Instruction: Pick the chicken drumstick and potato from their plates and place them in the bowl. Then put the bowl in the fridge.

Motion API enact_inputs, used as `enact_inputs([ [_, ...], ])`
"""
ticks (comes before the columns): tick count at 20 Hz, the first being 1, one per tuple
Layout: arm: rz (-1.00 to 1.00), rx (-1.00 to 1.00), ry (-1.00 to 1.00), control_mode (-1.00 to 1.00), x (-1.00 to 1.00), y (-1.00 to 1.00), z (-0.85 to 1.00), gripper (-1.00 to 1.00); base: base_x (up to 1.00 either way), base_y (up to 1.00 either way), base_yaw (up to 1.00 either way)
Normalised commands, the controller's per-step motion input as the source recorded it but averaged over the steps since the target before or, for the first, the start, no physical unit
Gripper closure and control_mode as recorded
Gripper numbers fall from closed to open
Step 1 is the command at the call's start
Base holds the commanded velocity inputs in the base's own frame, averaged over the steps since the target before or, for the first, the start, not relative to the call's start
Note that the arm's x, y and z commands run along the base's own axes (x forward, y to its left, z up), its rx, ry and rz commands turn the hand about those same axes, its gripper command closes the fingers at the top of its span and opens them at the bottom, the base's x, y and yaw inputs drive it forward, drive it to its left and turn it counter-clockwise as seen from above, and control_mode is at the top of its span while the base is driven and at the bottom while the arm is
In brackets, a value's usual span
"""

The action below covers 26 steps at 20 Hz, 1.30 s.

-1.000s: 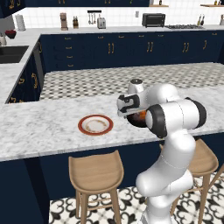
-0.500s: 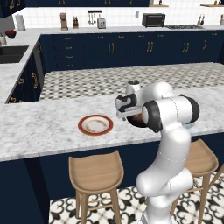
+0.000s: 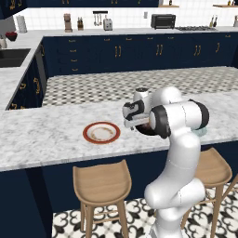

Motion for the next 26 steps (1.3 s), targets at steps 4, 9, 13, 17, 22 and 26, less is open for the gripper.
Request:
enact_inputs([
  [4, 0.02, 0.00, 0.00, -1.00, 0.02, -0.02, -0.26, -1.00, 0.00, 0.00, 0.00],
  [9, 0.02, 0.00, 0.00, -1.00, 0.06, 0.00, -0.20, -1.00, 0.00, 0.00, 0.00],
  [13, 0.03, 0.00, 0.00, -1.00, 0.20, 0.00, -0.13, -1.00, 0.00, 0.00, 0.00],
  [17, 0.03, 0.00, 0.00, -1.00, 0.20, 0.00, -0.12, -1.00, 0.00, 0.00, 0.00],
  [22, 0.03, 0.00, 0.00, -1.00, 0.09, -0.01, -0.13, 1.00, 0.00, 0.00, 0.00],
  [26, 0.00, 0.00, -0.06, -1.00, 0.00, -0.11, -0.06, 1.00, 0.00, 0.00, 0.00],
])
